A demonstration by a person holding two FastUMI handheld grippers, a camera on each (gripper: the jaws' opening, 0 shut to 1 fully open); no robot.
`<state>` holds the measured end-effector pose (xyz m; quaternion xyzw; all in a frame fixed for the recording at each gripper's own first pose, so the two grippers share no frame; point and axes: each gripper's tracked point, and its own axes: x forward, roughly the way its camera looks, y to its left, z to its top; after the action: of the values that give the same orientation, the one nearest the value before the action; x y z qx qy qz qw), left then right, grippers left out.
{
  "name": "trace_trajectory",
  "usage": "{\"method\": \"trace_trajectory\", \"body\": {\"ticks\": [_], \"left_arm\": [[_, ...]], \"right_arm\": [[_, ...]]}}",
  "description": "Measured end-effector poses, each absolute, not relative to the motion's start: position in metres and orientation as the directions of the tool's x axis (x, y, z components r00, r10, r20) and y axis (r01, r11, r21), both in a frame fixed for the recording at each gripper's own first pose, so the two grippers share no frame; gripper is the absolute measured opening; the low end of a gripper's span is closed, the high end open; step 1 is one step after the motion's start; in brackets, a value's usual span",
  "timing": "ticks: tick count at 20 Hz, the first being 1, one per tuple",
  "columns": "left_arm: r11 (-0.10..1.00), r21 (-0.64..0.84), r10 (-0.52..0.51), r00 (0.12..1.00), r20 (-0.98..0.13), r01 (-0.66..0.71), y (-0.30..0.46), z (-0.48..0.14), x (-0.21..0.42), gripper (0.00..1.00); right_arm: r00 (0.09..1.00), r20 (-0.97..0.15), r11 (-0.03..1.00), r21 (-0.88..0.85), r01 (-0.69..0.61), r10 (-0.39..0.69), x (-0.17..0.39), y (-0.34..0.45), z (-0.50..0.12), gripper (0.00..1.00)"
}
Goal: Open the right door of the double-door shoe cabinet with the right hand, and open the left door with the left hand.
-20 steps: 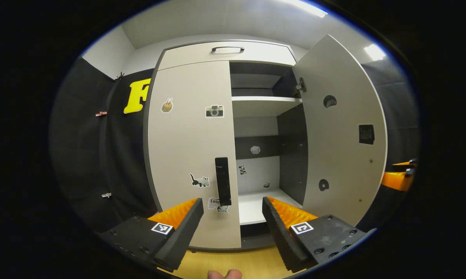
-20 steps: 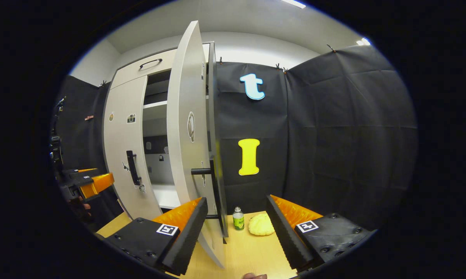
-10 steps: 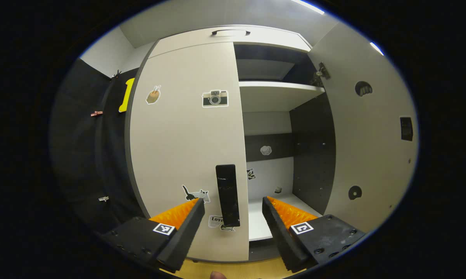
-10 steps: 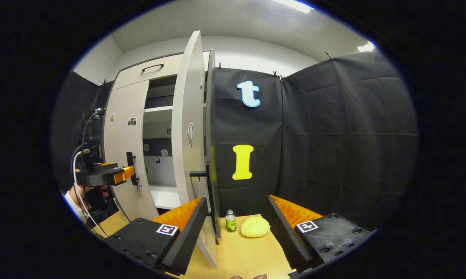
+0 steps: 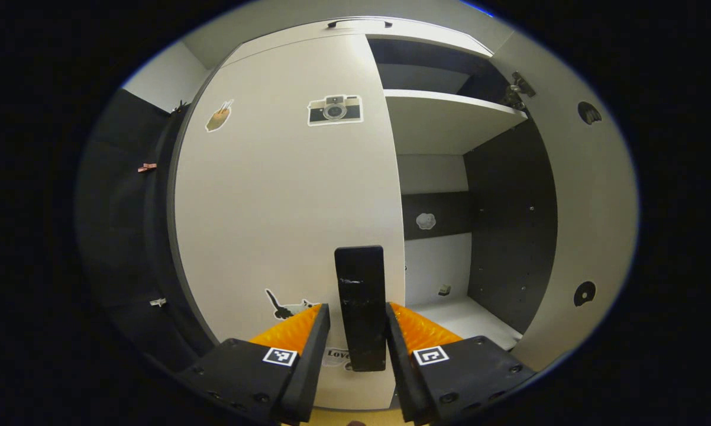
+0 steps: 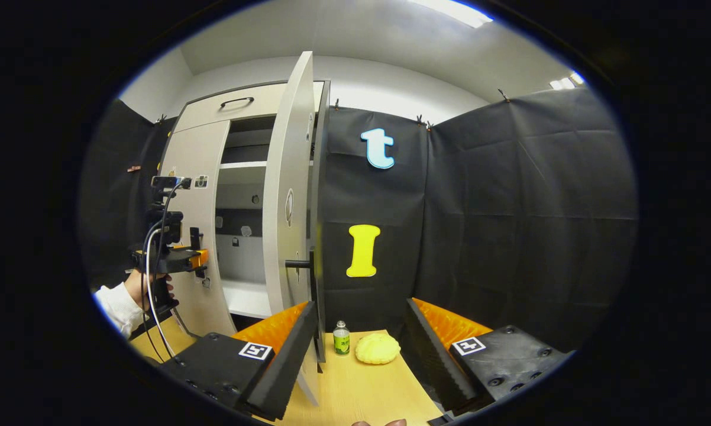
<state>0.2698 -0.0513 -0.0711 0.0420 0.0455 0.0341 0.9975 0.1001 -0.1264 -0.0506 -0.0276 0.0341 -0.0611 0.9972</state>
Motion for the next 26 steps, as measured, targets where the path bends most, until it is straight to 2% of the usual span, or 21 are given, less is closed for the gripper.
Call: {"method": "trace_trajectory", "body": {"ticks": [4,7,8,11,17,26], "left_arm": [[0.996,0.080,0.056,0.996,-0.074,-0.050,-0.056,-0.071,0.271,0.38],[0.997,0.066,0.045,0.994,-0.103,-0.038,-0.057,-0.076,0.269,0.32],[0.997,0.071,0.043,0.994,-0.105,-0.036,-0.057,-0.076,0.269,0.25],[1.000,0.029,0.015,0.991,-0.130,-0.011,-0.056,-0.076,0.263,0.19],[1.000,0.003,-0.016,0.991,-0.131,0.017,-0.049,-0.073,0.222,0.17],[1.000,-0.011,-0.025,0.990,-0.141,0.024,-0.037,-0.075,0.220,0.16]], "right_arm": [[0.991,-0.077,0.993,-0.052,0.103,-0.107,0.101,-0.122,-0.054,0.95],[0.993,-0.071,0.995,-0.052,0.090,-0.094,0.100,-0.118,-0.052,0.95],[0.994,-0.070,0.995,-0.051,0.084,-0.088,0.099,-0.116,-0.051,0.95],[0.996,-0.061,0.997,-0.048,0.064,-0.067,0.099,-0.109,-0.047,0.94],[0.998,-0.053,0.999,-0.033,0.030,-0.032,0.098,-0.094,-0.045,0.94],[0.999,-0.037,0.999,-0.042,-0.005,0.004,0.091,-0.077,-0.041,0.95]]}}
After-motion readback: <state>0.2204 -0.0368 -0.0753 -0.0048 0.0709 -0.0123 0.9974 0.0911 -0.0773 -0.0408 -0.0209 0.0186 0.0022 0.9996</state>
